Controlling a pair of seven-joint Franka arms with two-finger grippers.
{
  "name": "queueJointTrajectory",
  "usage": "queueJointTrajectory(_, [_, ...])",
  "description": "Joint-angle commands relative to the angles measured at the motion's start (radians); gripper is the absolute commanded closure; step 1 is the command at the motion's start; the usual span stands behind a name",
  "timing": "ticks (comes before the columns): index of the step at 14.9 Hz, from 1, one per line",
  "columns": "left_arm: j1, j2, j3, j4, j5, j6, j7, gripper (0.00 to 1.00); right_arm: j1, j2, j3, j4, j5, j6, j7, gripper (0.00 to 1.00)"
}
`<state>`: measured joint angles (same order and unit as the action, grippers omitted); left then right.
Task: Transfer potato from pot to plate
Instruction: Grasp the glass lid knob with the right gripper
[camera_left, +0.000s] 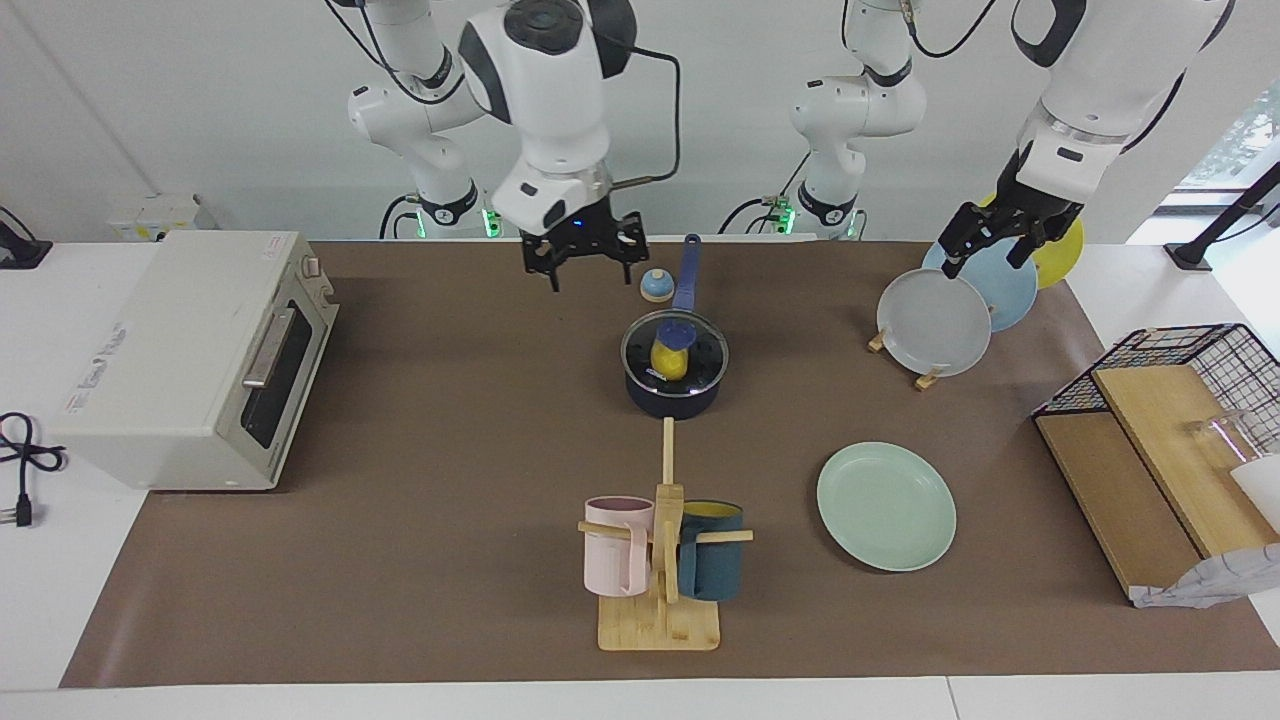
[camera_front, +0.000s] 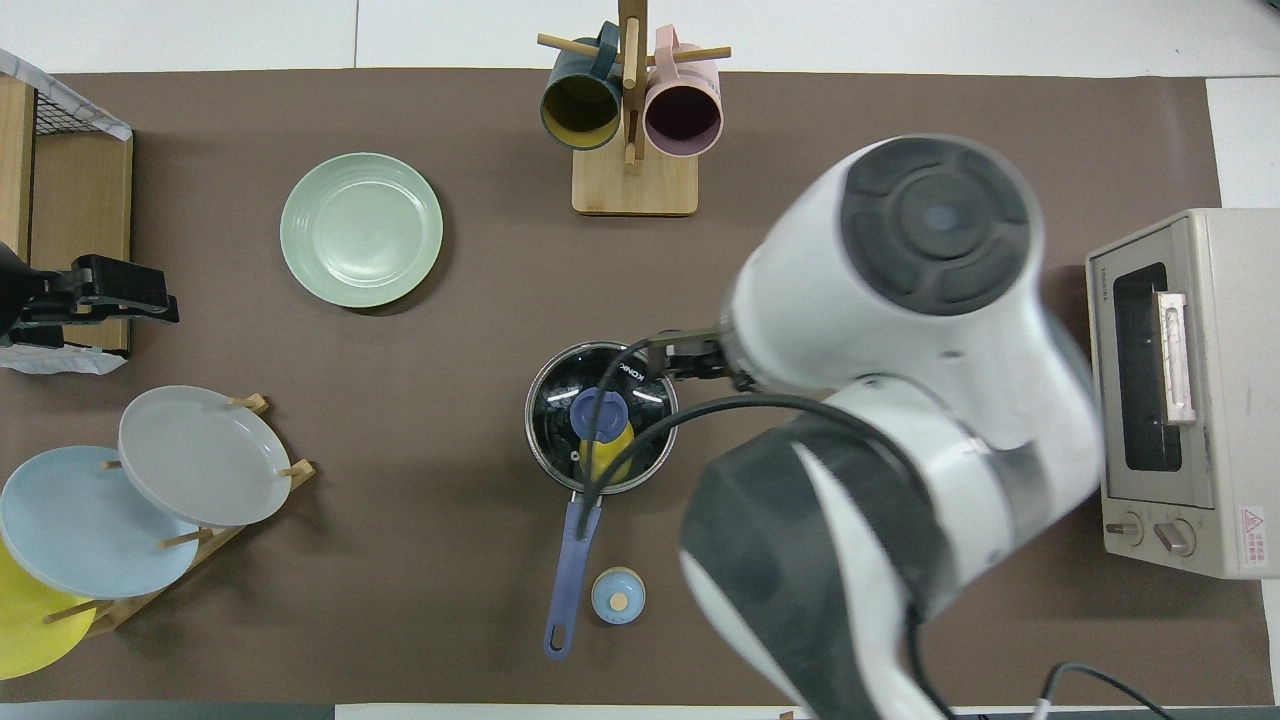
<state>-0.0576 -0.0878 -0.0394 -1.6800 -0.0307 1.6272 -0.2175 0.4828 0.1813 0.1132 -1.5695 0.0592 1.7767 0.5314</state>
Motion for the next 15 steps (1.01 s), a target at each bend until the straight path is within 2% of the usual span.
queueJointTrajectory(1, [-0.002, -0.036, -0.004, -0.041, -0.014, 0.028, -0.014, 0.00, 0.087, 0.008, -0.007, -0.123, -0.004, 0.151, 0.080, 0.00])
queueJointTrajectory(5, [-0.005, -0.036, -0.004, -0.041, -0.014, 0.034, -0.008, 0.00, 0.140, -0.066, -0.007, -0.328, -0.005, 0.349, 0.090, 0.00])
queueJointTrajectory(8, [-0.005, -0.036, -0.004, -0.041, -0.014, 0.034, -0.007, 0.00, 0.141, -0.060, -0.007, -0.349, -0.005, 0.395, 0.090, 0.00])
queueJointTrajectory(12, [-0.005, -0.036, -0.004, -0.040, -0.014, 0.034, -0.013, 0.00, 0.151, 0.007, -0.007, -0.343, -0.015, 0.486, 0.081, 0.00])
queueJointTrajectory(15, [-0.008, -0.036, -0.008, -0.041, -0.014, 0.034, -0.013, 0.00, 0.143, 0.067, -0.007, -0.302, -0.085, 0.506, 0.076, 0.00])
